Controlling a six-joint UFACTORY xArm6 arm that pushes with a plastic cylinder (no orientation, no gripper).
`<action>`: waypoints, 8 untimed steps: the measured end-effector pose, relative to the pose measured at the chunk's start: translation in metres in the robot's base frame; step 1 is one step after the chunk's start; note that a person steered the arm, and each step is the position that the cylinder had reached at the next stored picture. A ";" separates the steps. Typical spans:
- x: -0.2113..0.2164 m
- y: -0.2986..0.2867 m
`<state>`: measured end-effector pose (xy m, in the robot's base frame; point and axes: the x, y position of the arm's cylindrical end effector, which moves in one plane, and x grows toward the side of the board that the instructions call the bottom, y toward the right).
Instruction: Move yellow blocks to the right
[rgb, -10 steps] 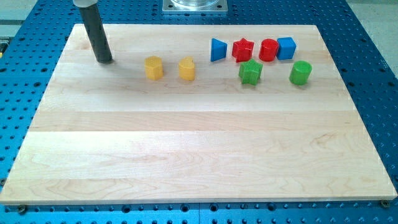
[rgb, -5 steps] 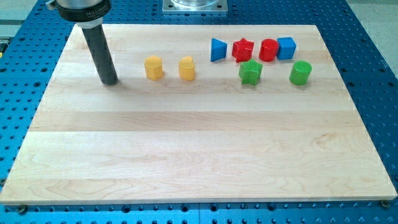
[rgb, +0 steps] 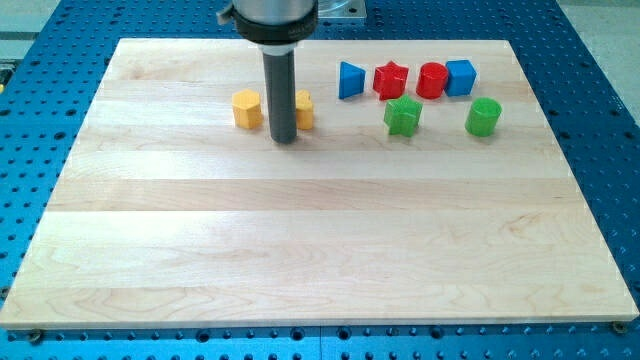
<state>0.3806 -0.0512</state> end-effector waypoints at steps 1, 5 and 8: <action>-0.024 -0.013; -0.044 0.027; 0.013 0.062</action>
<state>0.3933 0.0104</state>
